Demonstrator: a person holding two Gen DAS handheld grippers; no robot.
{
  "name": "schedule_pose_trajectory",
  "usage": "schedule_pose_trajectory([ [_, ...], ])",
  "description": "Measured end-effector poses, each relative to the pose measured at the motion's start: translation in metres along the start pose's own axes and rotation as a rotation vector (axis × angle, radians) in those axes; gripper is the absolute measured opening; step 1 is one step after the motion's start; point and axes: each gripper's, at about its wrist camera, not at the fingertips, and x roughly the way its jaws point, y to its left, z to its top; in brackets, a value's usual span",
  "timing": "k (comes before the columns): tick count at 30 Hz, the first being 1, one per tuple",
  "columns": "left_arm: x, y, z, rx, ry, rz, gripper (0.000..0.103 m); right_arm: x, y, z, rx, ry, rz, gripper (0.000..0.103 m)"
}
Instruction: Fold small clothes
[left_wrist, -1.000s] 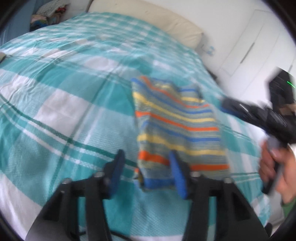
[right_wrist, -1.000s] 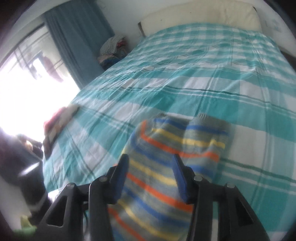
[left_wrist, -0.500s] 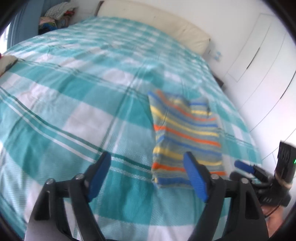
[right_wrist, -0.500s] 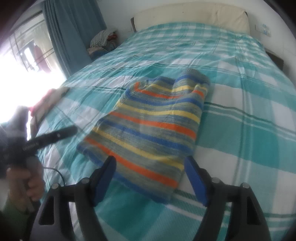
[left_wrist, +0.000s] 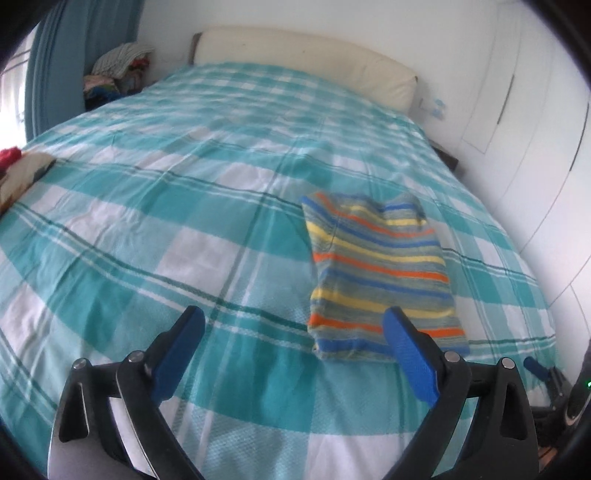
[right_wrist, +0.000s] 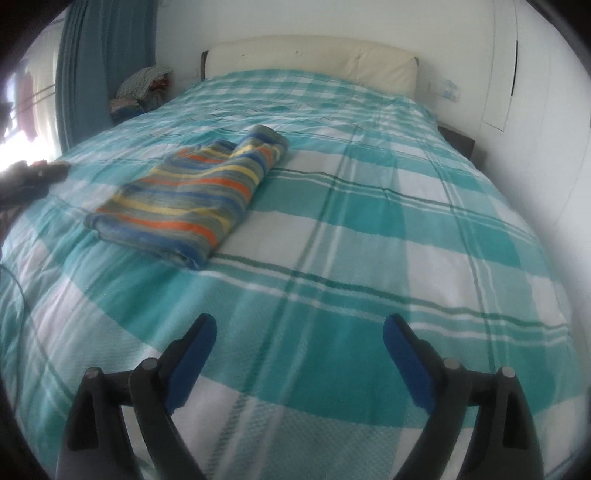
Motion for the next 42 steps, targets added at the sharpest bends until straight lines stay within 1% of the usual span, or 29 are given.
schedule_pose_trajectory([
  [2, 0.011, 0.006, -0.009, -0.044, 0.019, -0.024, 0.098, 0.015, -0.006, -0.013, 0.043, 0.031, 0.013, 0.092],
  [3, 0.013, 0.006, -0.012, -0.045, 0.022, -0.024, 0.098, 0.017, -0.007, -0.017, 0.051, 0.019, 0.021, 0.096],
  [7, 0.020, 0.000, -0.019, 0.004, 0.016, 0.027, 0.098, 0.021, -0.010, -0.016, 0.064, 0.030, 0.057, 0.102],
  [12, 0.031, -0.005, -0.022, 0.010, 0.045, 0.064, 0.098, 0.022, -0.012, -0.018, 0.067, 0.028, 0.058, 0.102],
  [16, 0.030, -0.015, -0.024, 0.060, 0.040, 0.097, 0.098, 0.022, -0.012, -0.019, 0.068, 0.026, 0.060, 0.103],
  [20, 0.029, -0.019, -0.025, 0.079, 0.039, 0.103, 0.098, 0.022, -0.012, -0.019, 0.068, 0.027, 0.058, 0.103],
  [28, 0.032, -0.015, -0.024, 0.073, 0.049, 0.140, 0.098, 0.023, -0.013, -0.019, 0.066, 0.028, 0.053, 0.103],
  [32, 0.032, -0.013, -0.023, 0.072, 0.050, 0.141, 0.098, 0.023, -0.012, -0.019, 0.067, 0.027, 0.054, 0.103],
  [35, 0.033, -0.010, -0.021, 0.062, 0.057, 0.118, 0.098, 0.023, -0.013, -0.019, 0.067, 0.027, 0.054, 0.103],
  [38, 0.032, -0.006, -0.014, 0.057, 0.072, 0.045, 0.098, 0.023, -0.013, -0.018, 0.069, 0.028, 0.057, 0.103],
  [40, 0.033, -0.005, -0.006, 0.072, 0.077, -0.006, 0.098, 0.022, -0.013, -0.019, 0.069, 0.025, 0.058, 0.103],
  [42, 0.039, -0.007, 0.005, 0.099, 0.100, -0.056, 0.098, 0.022, -0.014, -0.019, 0.077, 0.023, 0.067, 0.103],
])
